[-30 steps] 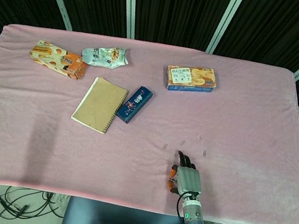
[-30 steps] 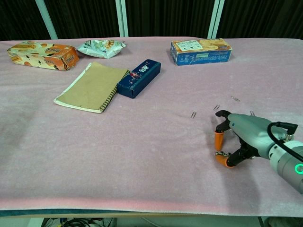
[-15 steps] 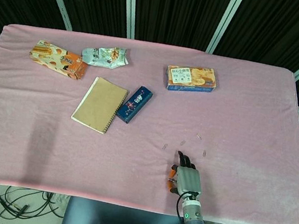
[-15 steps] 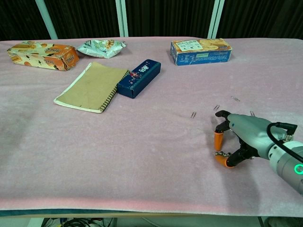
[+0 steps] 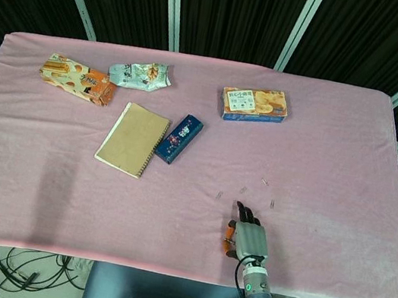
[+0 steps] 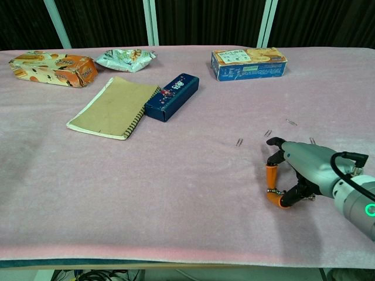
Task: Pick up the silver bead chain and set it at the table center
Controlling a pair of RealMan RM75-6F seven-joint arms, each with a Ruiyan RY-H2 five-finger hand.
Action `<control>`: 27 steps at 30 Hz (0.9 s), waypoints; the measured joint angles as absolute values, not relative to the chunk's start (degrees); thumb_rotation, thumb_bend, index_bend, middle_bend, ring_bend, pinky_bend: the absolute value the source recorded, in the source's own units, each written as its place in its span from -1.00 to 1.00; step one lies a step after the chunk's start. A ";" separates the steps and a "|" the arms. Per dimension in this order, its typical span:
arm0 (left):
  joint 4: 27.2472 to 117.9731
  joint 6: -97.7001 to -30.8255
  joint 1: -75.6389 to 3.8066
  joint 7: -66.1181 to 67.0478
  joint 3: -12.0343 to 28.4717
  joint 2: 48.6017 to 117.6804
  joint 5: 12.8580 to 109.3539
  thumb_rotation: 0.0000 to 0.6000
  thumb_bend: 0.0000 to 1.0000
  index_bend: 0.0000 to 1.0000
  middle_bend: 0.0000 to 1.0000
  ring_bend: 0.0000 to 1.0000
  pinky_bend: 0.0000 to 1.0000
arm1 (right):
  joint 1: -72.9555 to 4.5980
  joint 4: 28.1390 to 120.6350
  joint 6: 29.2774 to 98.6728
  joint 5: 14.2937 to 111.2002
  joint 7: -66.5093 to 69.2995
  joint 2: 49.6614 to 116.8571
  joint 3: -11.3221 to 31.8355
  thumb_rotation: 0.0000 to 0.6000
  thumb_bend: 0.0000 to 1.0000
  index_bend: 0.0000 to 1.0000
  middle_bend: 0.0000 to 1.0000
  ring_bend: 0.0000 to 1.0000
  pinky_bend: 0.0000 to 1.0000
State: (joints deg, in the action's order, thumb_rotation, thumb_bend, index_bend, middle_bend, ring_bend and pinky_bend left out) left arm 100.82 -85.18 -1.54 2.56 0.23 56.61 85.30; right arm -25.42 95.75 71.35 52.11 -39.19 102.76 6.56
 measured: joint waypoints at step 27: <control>100.90 -85.58 -1.35 1.95 0.19 56.35 85.53 1.00 -0.56 -0.76 -1.00 -1.00 -1.00 | -27.16 108.40 69.36 48.81 -38.16 95.60 10.23 0.96 -0.31 0.21 -0.99 -0.88 -0.59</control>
